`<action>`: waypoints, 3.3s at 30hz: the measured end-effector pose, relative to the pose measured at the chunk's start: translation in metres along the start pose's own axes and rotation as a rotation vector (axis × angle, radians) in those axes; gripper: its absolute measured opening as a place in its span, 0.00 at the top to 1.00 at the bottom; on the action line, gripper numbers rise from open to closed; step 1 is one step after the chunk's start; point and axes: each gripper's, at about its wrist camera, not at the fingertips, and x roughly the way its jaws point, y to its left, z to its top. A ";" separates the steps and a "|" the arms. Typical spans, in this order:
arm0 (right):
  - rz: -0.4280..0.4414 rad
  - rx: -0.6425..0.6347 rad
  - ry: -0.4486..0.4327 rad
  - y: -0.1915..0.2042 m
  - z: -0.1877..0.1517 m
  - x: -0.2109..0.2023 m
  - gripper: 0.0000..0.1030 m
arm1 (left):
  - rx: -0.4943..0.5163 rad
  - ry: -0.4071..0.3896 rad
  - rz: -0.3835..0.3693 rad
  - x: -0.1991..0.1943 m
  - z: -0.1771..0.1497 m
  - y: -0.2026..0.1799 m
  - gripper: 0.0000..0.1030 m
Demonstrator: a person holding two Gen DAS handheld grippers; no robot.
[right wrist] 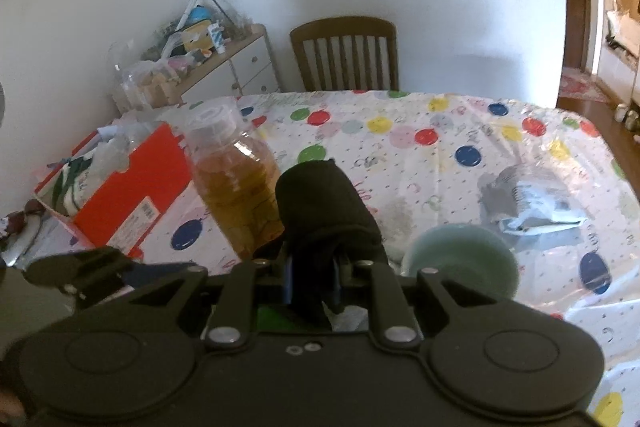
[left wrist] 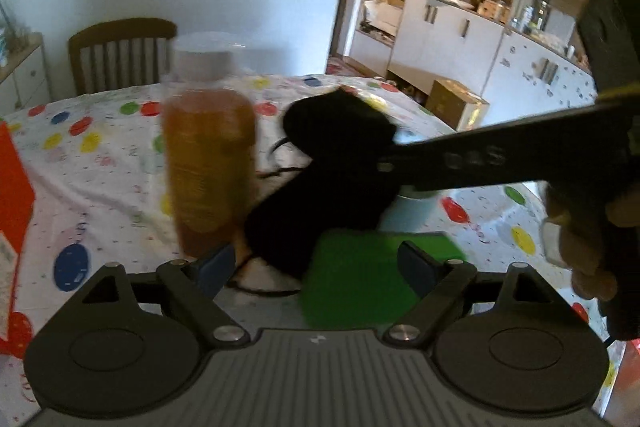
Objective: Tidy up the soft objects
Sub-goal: 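Grasp the green sponge with the left tool while the right tool holds the black cloth, then carry the green sponge with the left tool while the right tool carries the black cloth toward the box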
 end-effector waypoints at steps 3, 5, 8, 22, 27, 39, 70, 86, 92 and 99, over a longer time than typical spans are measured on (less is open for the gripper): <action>0.020 0.013 0.015 0.003 -0.001 0.001 0.84 | 0.046 0.019 -0.023 0.008 -0.005 -0.017 0.14; 0.032 0.017 0.024 0.005 -0.003 0.000 0.84 | 0.089 0.034 -0.017 0.015 -0.008 -0.028 0.14; 0.048 0.018 0.035 0.009 -0.004 -0.001 0.84 | 0.106 0.062 0.012 0.024 -0.012 -0.035 0.14; 0.025 0.042 0.023 0.006 -0.009 -0.002 0.89 | 0.138 0.087 0.019 0.026 -0.028 -0.032 0.63; -0.001 0.044 0.014 -0.002 -0.010 -0.004 0.89 | 0.144 0.071 0.012 0.007 -0.035 -0.027 0.63; -0.062 -0.023 -0.064 0.009 -0.008 -0.029 0.93 | 0.127 -0.002 -0.005 -0.044 -0.042 -0.005 0.64; 0.058 -0.167 -0.154 0.175 0.011 -0.070 0.93 | -0.099 -0.198 0.193 -0.193 -0.018 0.180 0.64; 0.142 -0.285 -0.157 0.285 0.066 0.007 0.93 | -0.142 -0.282 0.385 -0.236 0.017 0.302 0.64; 0.120 -0.309 -0.065 0.304 0.074 0.058 0.93 | -0.167 -0.237 0.432 -0.221 0.021 0.341 0.64; 0.061 -0.321 0.047 0.317 0.074 0.112 0.93 | -0.163 -0.156 0.473 -0.192 0.015 0.368 0.64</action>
